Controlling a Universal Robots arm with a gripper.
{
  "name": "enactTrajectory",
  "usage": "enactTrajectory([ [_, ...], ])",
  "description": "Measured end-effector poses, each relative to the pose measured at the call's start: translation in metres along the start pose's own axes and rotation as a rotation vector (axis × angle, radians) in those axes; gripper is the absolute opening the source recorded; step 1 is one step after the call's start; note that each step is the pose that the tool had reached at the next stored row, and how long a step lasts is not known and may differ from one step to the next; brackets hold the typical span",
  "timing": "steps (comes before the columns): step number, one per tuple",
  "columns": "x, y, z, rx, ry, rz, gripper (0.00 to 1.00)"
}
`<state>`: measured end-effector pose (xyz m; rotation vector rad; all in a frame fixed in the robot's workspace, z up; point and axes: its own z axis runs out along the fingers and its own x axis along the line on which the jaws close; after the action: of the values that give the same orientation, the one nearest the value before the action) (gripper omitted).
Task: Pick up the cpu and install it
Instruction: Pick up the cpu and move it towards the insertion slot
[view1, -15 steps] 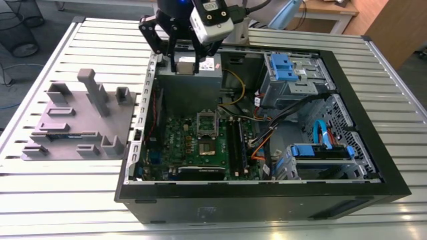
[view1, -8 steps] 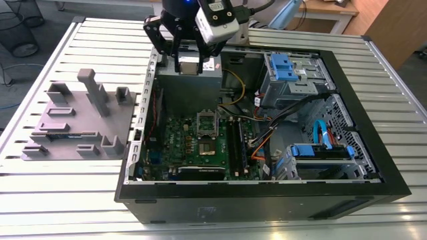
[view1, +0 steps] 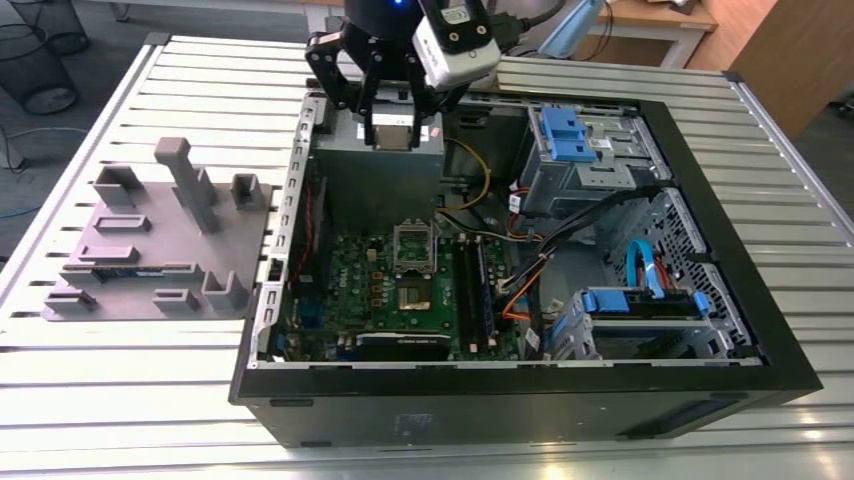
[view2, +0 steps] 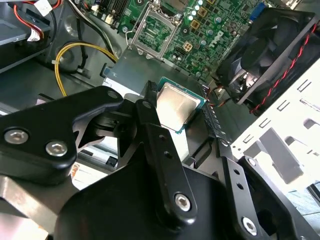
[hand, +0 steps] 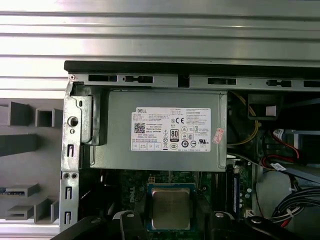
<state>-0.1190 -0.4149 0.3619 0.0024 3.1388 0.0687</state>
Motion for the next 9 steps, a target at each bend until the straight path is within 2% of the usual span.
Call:
enactTrajectory([
  [5,-0.0002,-0.0002,0.0,0.0,0.0,0.0,0.47],
  [9,-0.0002,-0.0031,0.0004,0.0,0.0,0.0,0.47],
])
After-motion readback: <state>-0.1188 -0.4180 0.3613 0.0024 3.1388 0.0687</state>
